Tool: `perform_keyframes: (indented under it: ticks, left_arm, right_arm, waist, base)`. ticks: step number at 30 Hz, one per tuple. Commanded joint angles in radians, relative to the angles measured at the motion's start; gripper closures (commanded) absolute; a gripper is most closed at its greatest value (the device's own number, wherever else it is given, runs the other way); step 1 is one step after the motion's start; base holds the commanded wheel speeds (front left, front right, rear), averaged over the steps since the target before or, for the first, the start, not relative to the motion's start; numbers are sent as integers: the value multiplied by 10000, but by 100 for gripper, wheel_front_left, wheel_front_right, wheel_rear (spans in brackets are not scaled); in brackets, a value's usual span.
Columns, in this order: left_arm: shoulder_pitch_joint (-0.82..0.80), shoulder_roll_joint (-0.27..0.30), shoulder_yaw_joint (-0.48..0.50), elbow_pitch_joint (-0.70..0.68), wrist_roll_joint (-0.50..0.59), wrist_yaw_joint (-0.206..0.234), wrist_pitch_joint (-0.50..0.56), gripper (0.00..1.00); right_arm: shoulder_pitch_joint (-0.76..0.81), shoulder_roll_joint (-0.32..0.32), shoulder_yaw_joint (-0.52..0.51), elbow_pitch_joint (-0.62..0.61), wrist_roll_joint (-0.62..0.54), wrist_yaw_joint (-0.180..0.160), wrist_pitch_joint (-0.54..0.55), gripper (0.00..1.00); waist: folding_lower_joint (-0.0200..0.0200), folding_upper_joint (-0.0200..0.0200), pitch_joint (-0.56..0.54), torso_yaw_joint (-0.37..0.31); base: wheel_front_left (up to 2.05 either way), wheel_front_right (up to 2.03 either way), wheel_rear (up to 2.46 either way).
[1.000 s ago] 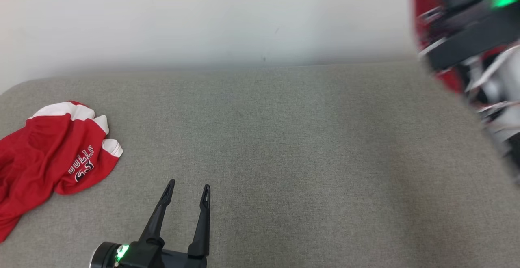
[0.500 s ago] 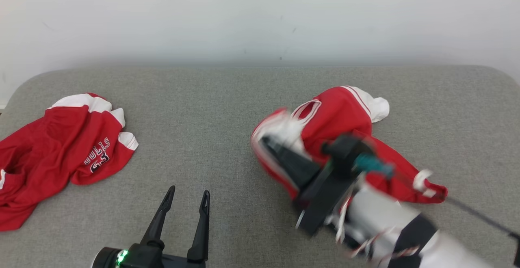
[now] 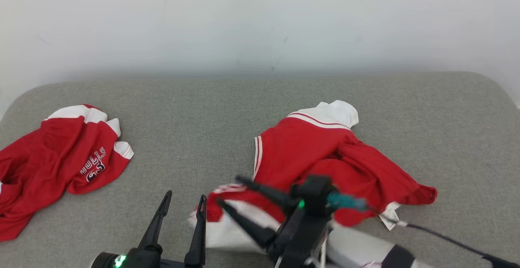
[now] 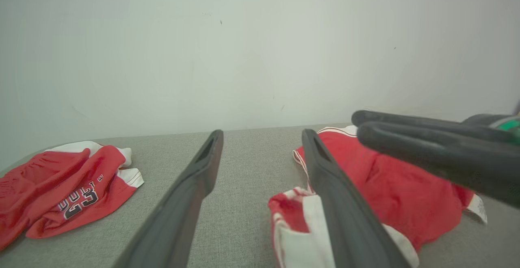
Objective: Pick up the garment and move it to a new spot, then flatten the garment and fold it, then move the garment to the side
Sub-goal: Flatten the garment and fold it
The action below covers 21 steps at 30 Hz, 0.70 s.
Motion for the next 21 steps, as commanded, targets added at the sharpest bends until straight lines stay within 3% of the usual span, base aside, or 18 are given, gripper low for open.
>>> perform_keyframes:
  ticks: [1,6,10,13,21]
  left_arm:
    - [132,-4,21,7,105,-47,-26,0]
    - [313,-5,-3,32,225,-52,-26,0]
    - [242,-2,-58,52,250,-20,-26,0]
    - [107,-1,-58,158,266,39,-26,0]
    - [-161,-4,-236,814,326,103,-26,0]
  right_arm:
    - [93,-179,-498,-234,1,-22,-70,0]
    - [1104,-1011,-3307,-1356,-1936,-22,-52,0]
    - [2374,-1008,-5460,-1923,-2806,-22,-54,0]
    - [3351,-820,-6762,-2183,-3610,-22,-55,0]
    - [5292,158,-8905,-2232,-4989,-22,-56,0]
  waist:
    - [1,0,-64,-36]
    - [1,0,-225,-240]
    - [1,0,-264,-426]
    - [1,0,-279,-607]
    - [1,0,-202,-1029]
  base:
    - [0,0,0]
    - [0,0,0]
    - [0,0,0]
    - [0,0,0]
    - [0,0,0]
